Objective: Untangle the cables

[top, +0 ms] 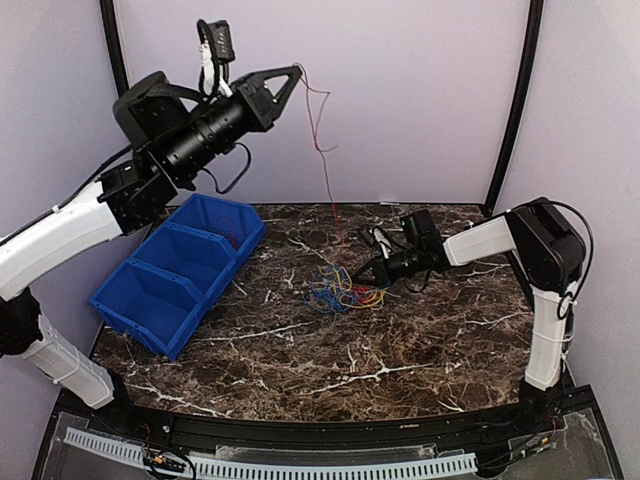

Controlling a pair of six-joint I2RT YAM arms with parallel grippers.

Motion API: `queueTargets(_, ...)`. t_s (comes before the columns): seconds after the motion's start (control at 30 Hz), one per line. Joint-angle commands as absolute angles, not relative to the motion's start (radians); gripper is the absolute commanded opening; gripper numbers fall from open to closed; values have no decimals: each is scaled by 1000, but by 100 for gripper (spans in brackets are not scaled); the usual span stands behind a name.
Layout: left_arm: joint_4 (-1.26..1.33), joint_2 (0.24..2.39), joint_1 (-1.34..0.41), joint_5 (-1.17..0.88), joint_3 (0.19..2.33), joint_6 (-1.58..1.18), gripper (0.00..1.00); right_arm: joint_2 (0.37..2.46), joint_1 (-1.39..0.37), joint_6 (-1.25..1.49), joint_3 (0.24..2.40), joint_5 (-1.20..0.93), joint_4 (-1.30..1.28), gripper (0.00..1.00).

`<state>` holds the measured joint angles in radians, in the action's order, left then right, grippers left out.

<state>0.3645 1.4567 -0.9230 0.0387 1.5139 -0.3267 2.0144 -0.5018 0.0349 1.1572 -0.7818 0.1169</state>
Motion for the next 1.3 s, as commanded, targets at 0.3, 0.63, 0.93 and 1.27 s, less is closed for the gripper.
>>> queueTargets(0.3,256,1306,-925,182,1594,-154,0,2035,-387,36,1155,-717,66,0)
queueTargets(0.63,152,1327,-926,148,1453,-246,0,1874,-368,-168,1209,-810,-120,14)
queueTargets(0.93,245,1315,-926,50,1238,-309,0,1727,-417,-275,1282,-815,-244,65)
queueTargets(1.27,255,1235,-925,120,1171,-260,0,1919,-575,-442,1452,-777,-375,77)
